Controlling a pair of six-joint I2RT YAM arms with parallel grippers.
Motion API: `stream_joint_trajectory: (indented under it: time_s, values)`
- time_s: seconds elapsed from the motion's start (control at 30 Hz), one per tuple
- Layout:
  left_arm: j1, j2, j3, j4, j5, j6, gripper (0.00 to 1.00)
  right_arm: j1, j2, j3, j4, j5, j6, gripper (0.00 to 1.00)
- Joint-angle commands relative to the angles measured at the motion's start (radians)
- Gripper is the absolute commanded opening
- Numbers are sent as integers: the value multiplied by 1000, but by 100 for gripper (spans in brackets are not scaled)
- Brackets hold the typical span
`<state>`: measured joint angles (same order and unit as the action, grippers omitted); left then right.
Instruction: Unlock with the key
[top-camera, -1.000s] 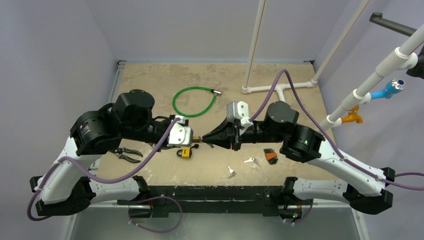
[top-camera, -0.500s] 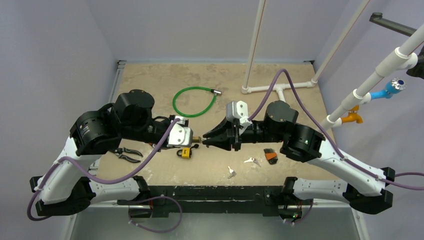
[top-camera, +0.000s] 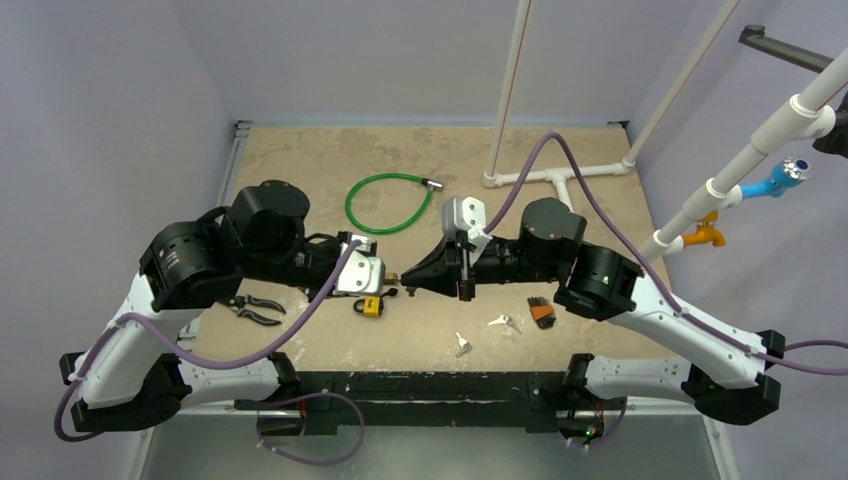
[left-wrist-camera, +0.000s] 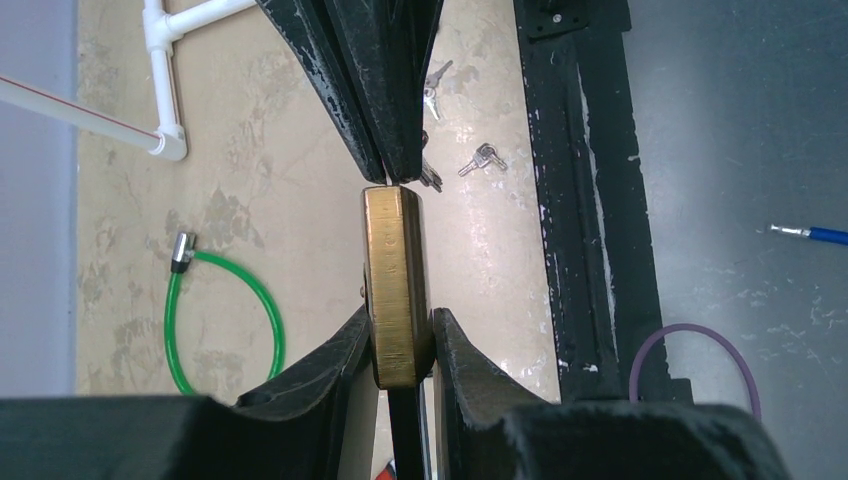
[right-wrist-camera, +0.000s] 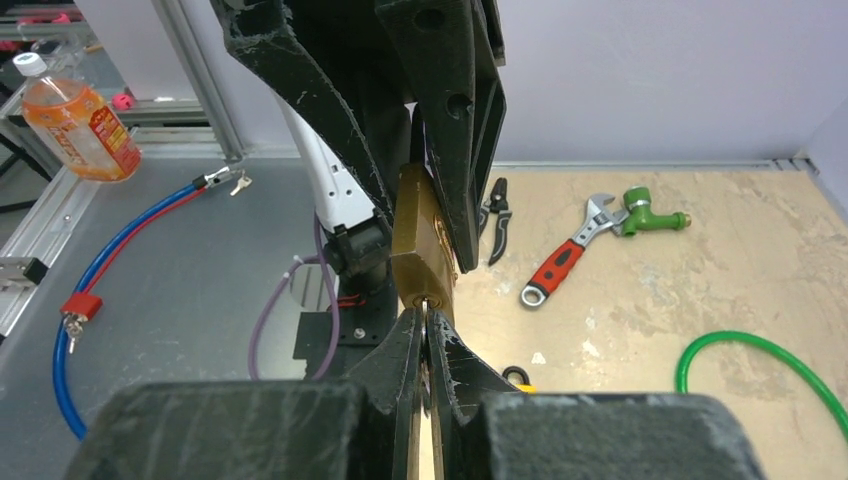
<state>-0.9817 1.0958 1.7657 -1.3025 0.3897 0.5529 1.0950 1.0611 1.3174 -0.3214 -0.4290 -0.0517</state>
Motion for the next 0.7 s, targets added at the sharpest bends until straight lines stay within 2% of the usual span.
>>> stream_joint_trajectory:
  time_s: [0.0,0.2,0.47,0.67]
  values:
    - [-3,-25,74,141,58,67,0,-4,34,5,-21,27,85,0]
    - [-24,-43,55,183,4,143,0,-4,57,-14,53,-18,196,0]
    - [-64,-63,43,215,-44,180,0,-6,64,-42,57,37,251,0]
    - [-121,-80,30,223,-97,258,0,-22,83,-64,90,8,331,0]
